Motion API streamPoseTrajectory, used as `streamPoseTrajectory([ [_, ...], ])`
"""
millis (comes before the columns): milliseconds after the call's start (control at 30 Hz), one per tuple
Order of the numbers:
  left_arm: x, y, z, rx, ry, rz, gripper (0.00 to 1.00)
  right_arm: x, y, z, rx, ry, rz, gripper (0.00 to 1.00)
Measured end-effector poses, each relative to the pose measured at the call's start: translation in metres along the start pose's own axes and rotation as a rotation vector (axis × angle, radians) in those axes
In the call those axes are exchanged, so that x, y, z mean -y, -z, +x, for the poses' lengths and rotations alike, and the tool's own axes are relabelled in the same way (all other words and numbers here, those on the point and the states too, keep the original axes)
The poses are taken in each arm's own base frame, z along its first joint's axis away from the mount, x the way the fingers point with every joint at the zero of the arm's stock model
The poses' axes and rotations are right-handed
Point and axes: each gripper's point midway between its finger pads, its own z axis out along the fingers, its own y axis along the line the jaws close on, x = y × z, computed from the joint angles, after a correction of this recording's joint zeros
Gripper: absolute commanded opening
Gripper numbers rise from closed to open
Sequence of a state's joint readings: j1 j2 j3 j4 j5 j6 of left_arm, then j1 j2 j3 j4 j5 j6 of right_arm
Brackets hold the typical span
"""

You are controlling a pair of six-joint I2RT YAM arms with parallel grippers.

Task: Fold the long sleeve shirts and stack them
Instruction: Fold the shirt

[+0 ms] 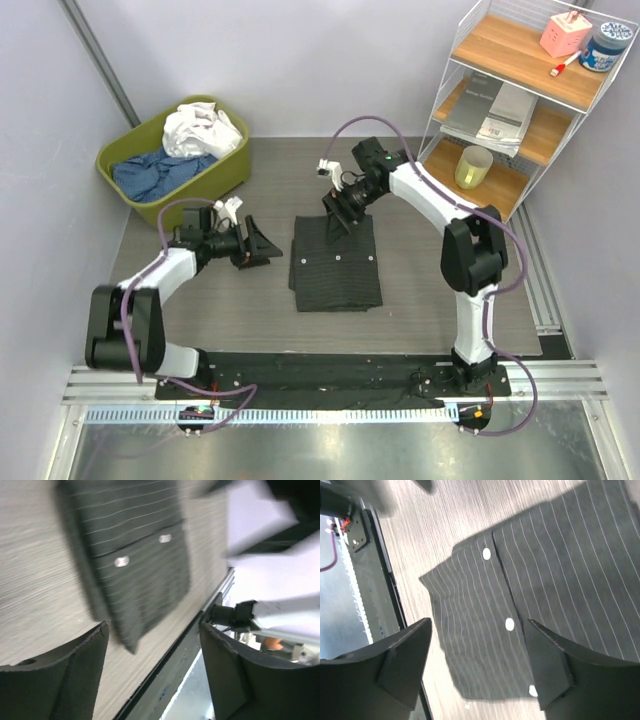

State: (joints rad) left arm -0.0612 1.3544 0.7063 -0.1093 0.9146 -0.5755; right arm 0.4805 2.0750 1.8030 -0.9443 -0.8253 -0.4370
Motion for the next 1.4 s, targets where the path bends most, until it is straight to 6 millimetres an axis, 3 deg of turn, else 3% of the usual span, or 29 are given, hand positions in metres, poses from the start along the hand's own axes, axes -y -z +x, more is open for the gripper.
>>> streamPoseTrajectory([
  [67,-0.024,-0.012,0.009,-0.048,0.069,-0.041,0.67,-0.005,0.015,0.003,0.005,0.010,0.034,0.72],
  [167,-0.048,-0.024,0.022,-0.101,0.137,-0.076,0.64,-0.005,0.015,0.022,-0.035,-0.014,0.060,0.68],
  [300,-0.063,-0.041,0.031,-0.152,0.163,-0.076,0.59,0.005,0.006,0.063,-0.126,-0.110,0.068,0.62],
  [400,-0.073,-0.053,0.034,-0.184,0.182,-0.070,0.56,0.019,0.008,0.080,-0.154,-0.172,0.086,0.58],
  [567,-0.070,-0.069,0.031,-0.200,0.192,0.002,0.53,0.045,0.016,0.096,-0.169,-0.236,0.131,0.56],
  [700,-0.066,-0.082,0.028,-0.207,0.194,0.045,0.53,0.057,0.008,0.108,-0.212,-0.263,0.140,0.54],
  [1133,-0.061,-0.104,0.026,-0.225,0.202,0.124,0.43,0.066,0.000,0.110,-0.254,-0.294,0.128,0.52],
  [1200,-0.060,-0.107,0.026,-0.229,0.197,0.129,0.37,0.066,0.001,0.110,-0.254,-0.295,0.128,0.52],
  [1233,-0.060,-0.109,0.025,-0.231,0.197,0.130,0.23,0.066,0.001,0.110,-0.254,-0.295,0.128,0.52],
  [1300,-0.063,-0.113,0.024,-0.228,0.195,0.117,0.11,0.066,0.001,0.110,-0.253,-0.295,0.127,0.57],
  [1333,-0.065,-0.115,0.023,-0.228,0.194,0.104,0.00,0.066,0.001,0.109,-0.252,-0.298,0.126,0.58],
  [1400,-0.067,-0.115,0.021,-0.249,0.207,0.067,0.00,0.065,0.001,0.108,-0.250,-0.307,0.124,0.63],
])
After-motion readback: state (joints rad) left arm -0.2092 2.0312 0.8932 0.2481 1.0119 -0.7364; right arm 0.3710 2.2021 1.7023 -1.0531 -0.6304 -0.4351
